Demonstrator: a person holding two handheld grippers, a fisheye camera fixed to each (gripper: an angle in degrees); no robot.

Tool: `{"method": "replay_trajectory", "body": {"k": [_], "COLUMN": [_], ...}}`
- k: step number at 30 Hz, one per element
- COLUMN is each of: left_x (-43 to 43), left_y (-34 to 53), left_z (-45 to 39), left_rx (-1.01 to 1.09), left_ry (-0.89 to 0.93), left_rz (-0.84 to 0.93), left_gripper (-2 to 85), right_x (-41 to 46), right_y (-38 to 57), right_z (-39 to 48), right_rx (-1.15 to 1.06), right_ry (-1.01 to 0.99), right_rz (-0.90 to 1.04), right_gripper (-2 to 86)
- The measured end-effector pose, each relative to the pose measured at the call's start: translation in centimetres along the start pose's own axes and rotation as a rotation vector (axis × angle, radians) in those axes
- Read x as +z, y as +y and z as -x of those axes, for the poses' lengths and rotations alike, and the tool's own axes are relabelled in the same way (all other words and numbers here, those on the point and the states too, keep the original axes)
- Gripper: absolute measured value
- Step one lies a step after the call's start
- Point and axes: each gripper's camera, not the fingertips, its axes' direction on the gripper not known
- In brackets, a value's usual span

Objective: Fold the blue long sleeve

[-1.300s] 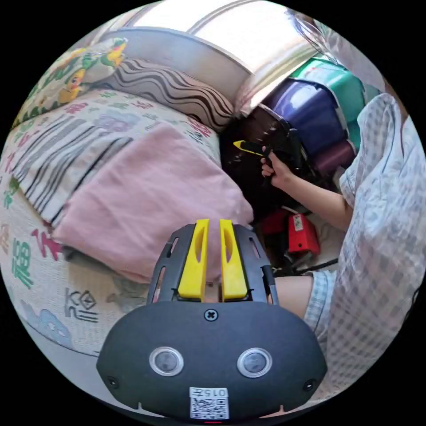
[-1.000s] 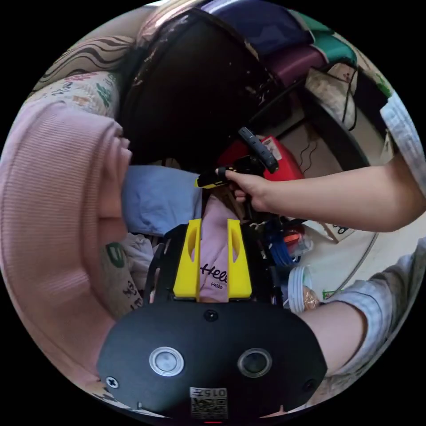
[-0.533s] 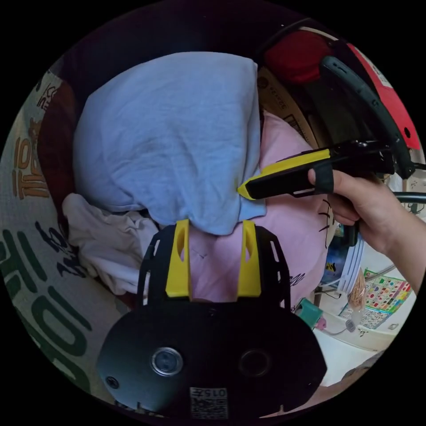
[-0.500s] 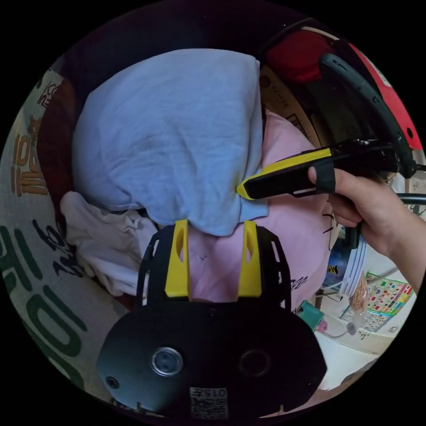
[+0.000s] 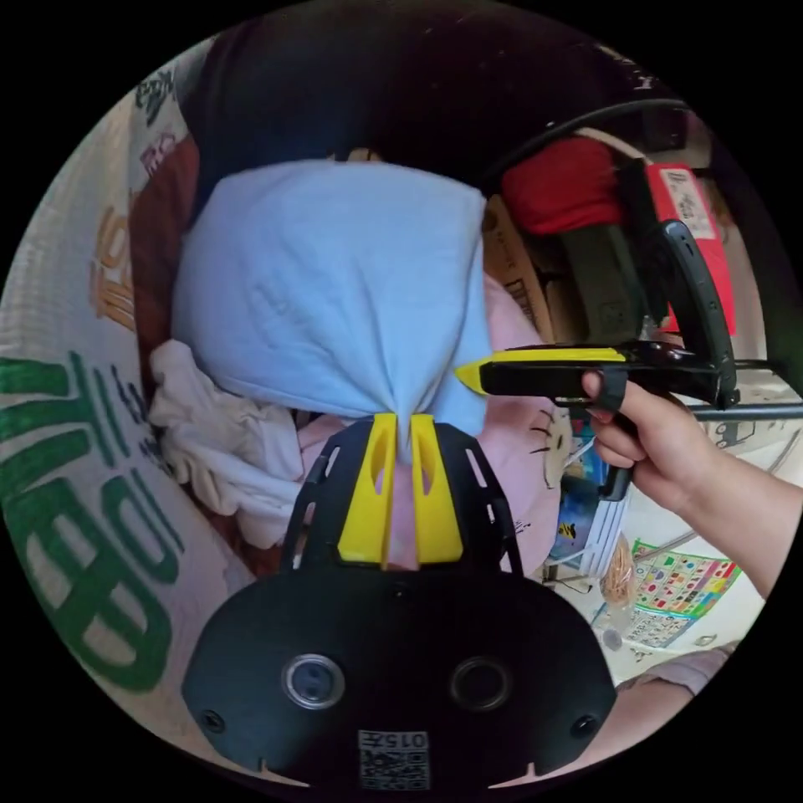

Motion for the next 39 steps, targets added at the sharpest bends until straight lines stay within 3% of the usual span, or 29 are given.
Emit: {"method": "replay_trajectory", "body": {"k": [5, 9, 15, 20, 29, 39], "left_x": [-14.1, -23.4, -37.5, -45.9, -51.7, -49.4], "left_y": [6.9, 14.1, 33.5, 54.9, 86.0, 105.5], "left_z": [-2.3, -5.1, -9.5, -10.5, -14.7, -21.5], "left_rx": [-0.034, -0.038, 0.057, -0.060, -0.475, -0.779], "left_ry": [0.140, 0.214, 0.192, 0.088, -0.224, -0.543], "left_rz": [-0.241, -0.322, -0.389, -0.469, -0.744, -0.829], "left_gripper": [0.8, 0.8, 0.8, 0.8, 0.7, 0.7], "right_x": [-8.6, -16.6, -24.3, -27.5, -27.7, -25.1], "right_y": [5.7, 13.6, 27.6, 40.1, 55.5, 64.6], "right_z": [2.2, 5.5, 9.9, 12.7, 14.7, 17.2], "right_rx": [-0.102, -0.248, -0.374, -0.531, -0.703, -0.971], "right_ry": [0.030, 0.044, -0.014, -0.074, -0.216, -0.341], "right_rz": [-0.136, -0.180, -0.200, -0.227, -0.312, -0.279], "right_gripper": [0.1, -0.2, -0.2, -0.2, -0.3, -0.4]}}
